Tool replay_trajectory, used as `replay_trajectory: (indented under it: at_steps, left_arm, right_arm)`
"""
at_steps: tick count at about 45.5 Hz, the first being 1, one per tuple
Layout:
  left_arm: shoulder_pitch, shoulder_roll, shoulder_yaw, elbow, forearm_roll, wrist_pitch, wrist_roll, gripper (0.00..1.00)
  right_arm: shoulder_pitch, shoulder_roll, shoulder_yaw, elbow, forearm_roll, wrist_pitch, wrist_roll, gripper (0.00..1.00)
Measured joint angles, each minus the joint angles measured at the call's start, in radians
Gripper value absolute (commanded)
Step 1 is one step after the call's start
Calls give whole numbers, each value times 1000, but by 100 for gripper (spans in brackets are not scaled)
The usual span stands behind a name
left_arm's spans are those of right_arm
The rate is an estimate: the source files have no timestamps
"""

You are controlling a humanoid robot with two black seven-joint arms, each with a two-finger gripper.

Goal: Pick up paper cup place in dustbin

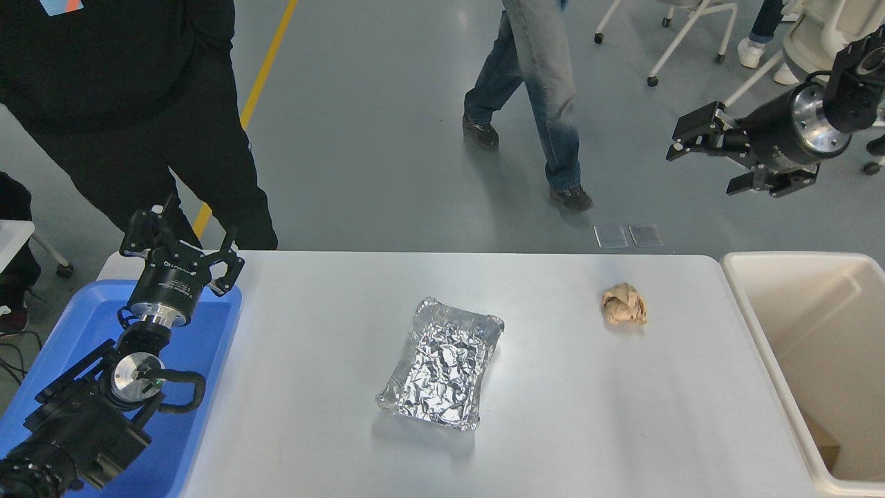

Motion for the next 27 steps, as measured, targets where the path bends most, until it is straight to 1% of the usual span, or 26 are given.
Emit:
replay_trajectory:
  at_steps: [13,27]
  left_arm:
    - [0,0,0,0,0,0,0,99]
    - [0,0,0,0,0,0,0,99]
  right_arm:
    - [199,3,-39,182,-39,44,-1,100]
    - [275,25,-61,298,-103,55,-3,100]
